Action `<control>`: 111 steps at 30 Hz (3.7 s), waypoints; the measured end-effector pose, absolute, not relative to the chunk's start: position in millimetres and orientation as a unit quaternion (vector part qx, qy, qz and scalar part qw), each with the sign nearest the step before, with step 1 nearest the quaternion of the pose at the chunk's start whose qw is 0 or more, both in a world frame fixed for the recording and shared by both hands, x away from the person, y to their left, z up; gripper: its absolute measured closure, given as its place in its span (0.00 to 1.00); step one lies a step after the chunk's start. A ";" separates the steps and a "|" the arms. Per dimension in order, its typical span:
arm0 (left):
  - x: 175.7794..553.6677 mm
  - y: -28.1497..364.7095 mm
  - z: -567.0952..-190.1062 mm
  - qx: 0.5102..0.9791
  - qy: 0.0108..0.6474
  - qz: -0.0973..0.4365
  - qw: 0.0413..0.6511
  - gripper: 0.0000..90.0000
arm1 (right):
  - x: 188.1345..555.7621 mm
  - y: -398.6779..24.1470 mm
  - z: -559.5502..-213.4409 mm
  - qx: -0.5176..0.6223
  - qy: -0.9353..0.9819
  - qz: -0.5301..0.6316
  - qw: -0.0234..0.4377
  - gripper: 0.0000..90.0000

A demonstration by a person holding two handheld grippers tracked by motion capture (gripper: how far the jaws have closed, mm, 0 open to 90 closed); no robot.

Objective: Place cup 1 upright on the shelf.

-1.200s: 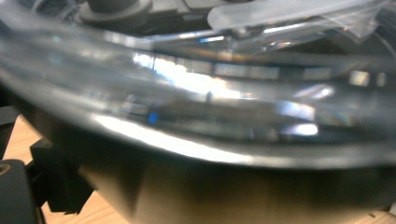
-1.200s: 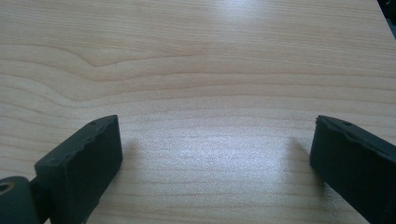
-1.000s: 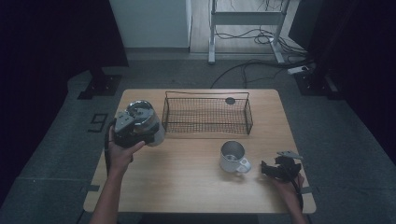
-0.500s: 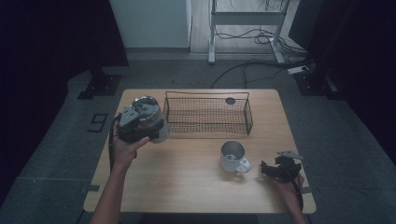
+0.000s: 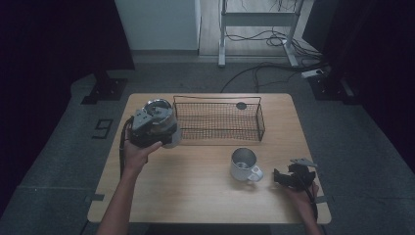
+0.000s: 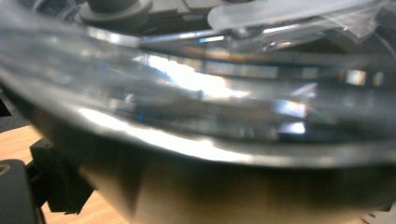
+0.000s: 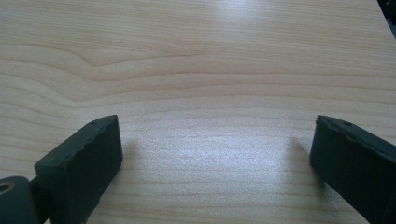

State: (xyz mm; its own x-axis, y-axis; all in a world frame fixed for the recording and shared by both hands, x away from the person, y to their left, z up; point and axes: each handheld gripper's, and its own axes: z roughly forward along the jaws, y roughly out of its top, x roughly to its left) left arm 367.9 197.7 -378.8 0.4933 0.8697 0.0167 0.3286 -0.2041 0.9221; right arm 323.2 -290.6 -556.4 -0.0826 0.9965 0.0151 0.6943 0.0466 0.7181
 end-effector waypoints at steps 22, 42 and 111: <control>382.2 181.4 -376.9 0.728 0.409 0.277 0.475 0.05 | 323.2 -290.6 -556.4 0.626 0.675 0.292 0.259 0.03; 398.6 169.5 -371.3 0.727 0.412 0.276 0.475 0.05 | 323.2 -290.7 -556.4 0.625 0.676 0.292 0.259 0.03; 456.5 120.3 -373.5 0.752 0.408 0.256 0.450 0.05 | 323.1 -290.6 -556.6 0.625 0.676 0.292 0.260 0.03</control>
State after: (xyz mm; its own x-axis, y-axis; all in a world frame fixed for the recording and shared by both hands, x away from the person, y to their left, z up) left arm 456.5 120.3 -373.5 0.5368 0.8435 0.0181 0.3832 -0.2629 0.8855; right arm 323.1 -290.6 -556.6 -0.0839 0.9964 0.0145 0.6929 0.0479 0.7195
